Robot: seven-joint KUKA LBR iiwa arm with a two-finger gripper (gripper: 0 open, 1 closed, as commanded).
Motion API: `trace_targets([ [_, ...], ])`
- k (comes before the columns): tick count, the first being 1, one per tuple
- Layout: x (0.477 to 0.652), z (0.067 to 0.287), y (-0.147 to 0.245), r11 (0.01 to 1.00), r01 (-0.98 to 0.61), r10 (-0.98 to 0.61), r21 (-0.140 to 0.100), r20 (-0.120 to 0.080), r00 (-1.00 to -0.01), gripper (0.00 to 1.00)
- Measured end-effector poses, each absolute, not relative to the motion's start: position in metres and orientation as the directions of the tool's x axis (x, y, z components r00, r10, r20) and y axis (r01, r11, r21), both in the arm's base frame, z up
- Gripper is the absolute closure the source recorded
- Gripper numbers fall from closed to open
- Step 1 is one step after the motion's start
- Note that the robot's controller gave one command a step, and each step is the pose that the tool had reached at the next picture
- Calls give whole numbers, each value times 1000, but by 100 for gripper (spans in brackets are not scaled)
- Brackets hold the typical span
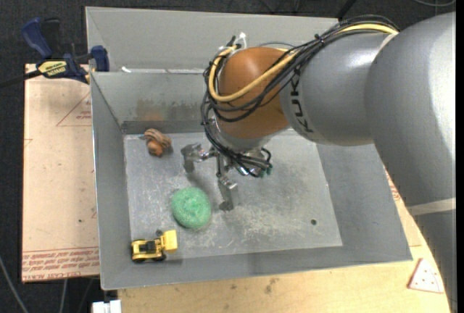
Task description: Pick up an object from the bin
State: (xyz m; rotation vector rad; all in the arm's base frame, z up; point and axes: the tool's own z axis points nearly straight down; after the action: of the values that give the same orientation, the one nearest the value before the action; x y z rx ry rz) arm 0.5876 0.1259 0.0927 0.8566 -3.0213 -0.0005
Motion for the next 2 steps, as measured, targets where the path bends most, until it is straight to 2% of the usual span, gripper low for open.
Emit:
trace_targets([
  [1,569,92,145,813,-583,-583,3,0,-813,0],
  [2,552,70,173,632,-775,-775,2,-2,-632,100],
])
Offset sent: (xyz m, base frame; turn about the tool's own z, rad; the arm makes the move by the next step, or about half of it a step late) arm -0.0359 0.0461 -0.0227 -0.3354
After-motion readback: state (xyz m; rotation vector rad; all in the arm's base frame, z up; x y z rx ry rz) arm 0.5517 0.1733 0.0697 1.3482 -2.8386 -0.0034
